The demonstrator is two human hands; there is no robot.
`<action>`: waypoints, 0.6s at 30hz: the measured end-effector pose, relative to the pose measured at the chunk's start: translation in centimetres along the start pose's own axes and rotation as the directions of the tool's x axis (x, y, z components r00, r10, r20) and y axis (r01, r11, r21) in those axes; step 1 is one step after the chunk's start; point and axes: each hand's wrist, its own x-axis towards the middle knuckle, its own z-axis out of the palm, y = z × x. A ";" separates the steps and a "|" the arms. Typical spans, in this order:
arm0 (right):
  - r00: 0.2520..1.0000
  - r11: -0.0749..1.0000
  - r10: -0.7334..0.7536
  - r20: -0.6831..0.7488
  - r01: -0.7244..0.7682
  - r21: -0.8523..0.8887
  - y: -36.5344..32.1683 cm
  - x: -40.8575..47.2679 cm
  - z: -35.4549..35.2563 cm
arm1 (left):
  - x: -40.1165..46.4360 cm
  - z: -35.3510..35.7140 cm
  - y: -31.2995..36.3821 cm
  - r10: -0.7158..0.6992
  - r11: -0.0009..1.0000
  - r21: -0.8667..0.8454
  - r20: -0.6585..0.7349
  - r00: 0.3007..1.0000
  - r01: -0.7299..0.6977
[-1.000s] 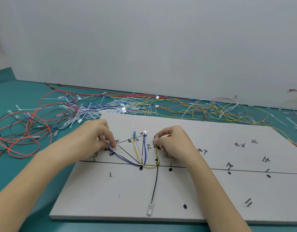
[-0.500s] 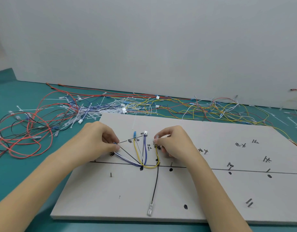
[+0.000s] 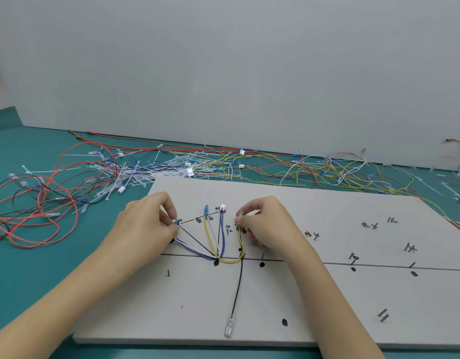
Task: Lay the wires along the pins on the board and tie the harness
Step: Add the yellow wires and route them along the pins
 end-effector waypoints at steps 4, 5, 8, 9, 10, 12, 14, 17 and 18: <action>1.000 1.000 -0.002 0.005 0.002 0.001 0.0 -0.1 -0.1 | 0.7 -1.1 0.1 -0.102 0.985 -0.130 0.114 0.988 0.116; 1.000 1.000 -0.001 0.005 0.001 0.001 0.0 -0.1 -0.1 | 0.7 -1.2 0.1 -0.111 0.980 -0.149 0.125 0.986 0.129; 1.000 1.000 -0.001 0.005 0.001 0.001 0.0 -0.1 -0.1 | 0.7 -0.9 0.1 -0.103 0.980 -0.158 0.113 0.988 0.121; 1.000 1.000 -0.003 0.006 0.003 0.002 0.0 -0.2 -0.1 | 0.6 -0.8 0.0 -0.099 0.982 -0.151 0.102 0.990 0.113; 1.000 1.000 -0.004 0.008 0.004 0.003 0.0 -0.2 -0.1 | 0.6 -0.6 0.0 -0.095 0.984 -0.143 0.089 0.992 0.107; 1.000 1.000 -0.006 0.013 0.006 0.003 0.0 -0.2 -0.2 | 0.6 -0.4 0.0 -0.091 0.986 -0.138 0.062 0.994 0.099; 1.000 1.000 -0.006 0.015 0.006 0.000 0.0 -0.2 -0.1 | 0.5 -0.2 0.0 -0.090 0.985 -0.143 0.049 0.995 0.096; 1.000 1.000 -0.004 0.018 0.004 -0.004 0.0 -0.2 -0.1 | 0.1 0.1 0.0 -0.070 0.989 -0.126 0.037 0.997 0.074; 1.000 1.000 -0.005 0.019 0.005 -0.004 0.0 -0.2 -0.1 | 0.0 0.2 0.0 -0.064 0.990 -0.124 0.033 0.997 0.067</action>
